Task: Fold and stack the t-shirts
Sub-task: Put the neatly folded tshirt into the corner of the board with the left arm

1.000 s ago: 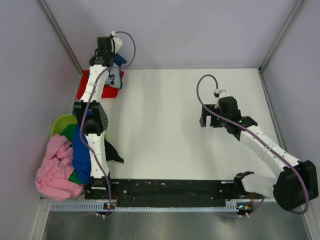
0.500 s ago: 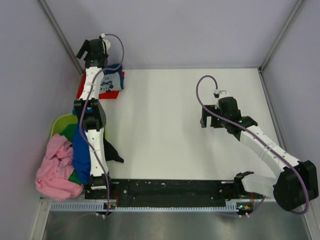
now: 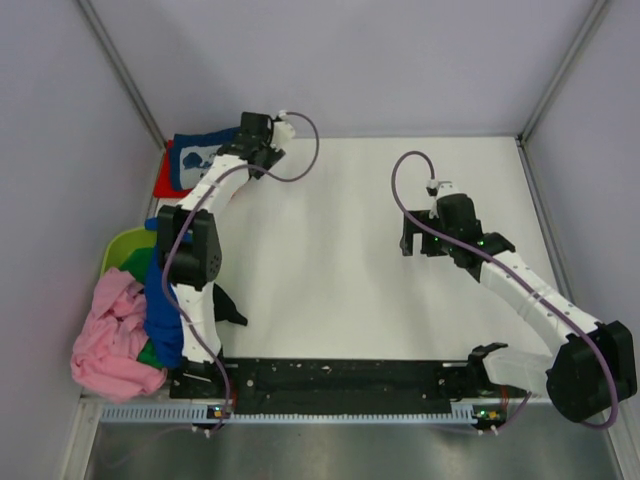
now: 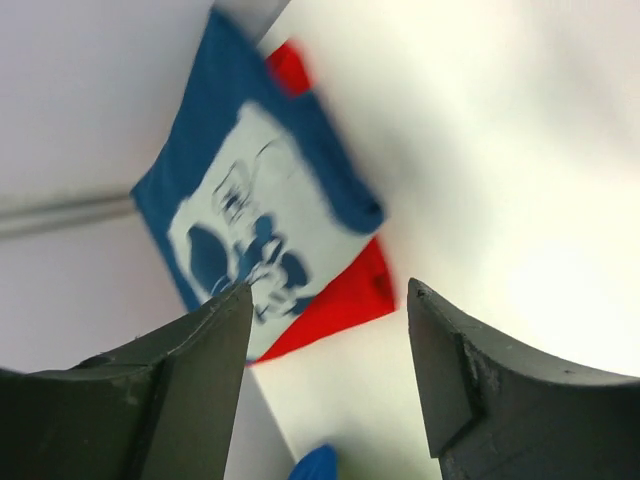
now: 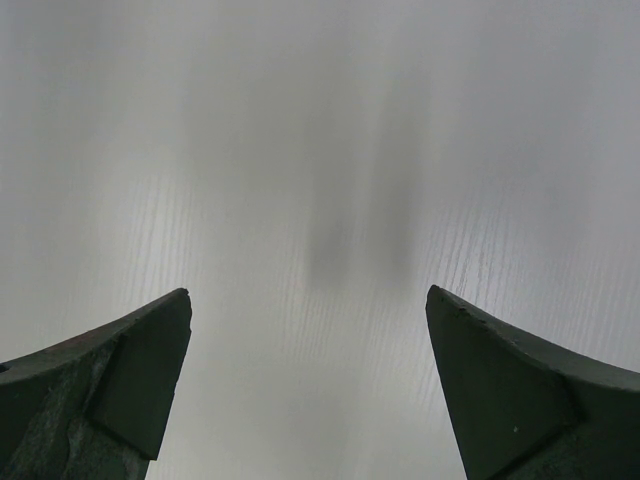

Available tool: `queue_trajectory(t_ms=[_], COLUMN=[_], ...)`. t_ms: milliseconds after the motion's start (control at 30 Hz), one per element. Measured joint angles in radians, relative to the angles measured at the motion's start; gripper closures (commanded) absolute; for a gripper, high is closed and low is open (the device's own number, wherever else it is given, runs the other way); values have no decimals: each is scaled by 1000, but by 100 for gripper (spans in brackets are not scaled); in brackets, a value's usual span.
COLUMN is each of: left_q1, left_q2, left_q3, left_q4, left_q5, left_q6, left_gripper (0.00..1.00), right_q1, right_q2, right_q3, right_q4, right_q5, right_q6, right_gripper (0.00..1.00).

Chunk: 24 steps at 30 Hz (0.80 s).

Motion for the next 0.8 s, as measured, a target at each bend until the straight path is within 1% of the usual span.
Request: queue_trajectory(t_ms=[67,133,233,333,400,467,600,700,767,800], left_q1=[-63,-86,-72,-45,-30,-21,-23,-26,-27,-26], left_q2=[4,37,124,196,228,244,253,254,254,254], left_q3=[3,26,88,116,122,124,129,141,143,143], left_q4=[2,-11,-18,-20,-23,-26,-27,-19,-5,4], left_q5=[13,3,-43,-82,-98,-103,-109,-110,-109,-108], left_q6=[3,5,11,20,29,34,39,42,45,49], left_gripper=[33,32,34,40,41,46,50,60,60,59], right_q1=[0,0,0,0,0,0,0,0,0,0], right_q2=[0,0,0,0,0,0,0,0,0,0], right_q3=[0,0,0,0,0,0,-1,-1,-1,-1], right_q4=[0,0,0,1,1,1,1,1,1,1], right_q5=[-1,0,0,0,0,0,1,1,1,0], right_q6=[0,0,0,-1,-2,-3,-7,-10,-11,-11], right_gripper=[1,1,1,1,1,1,1,1,1,1])
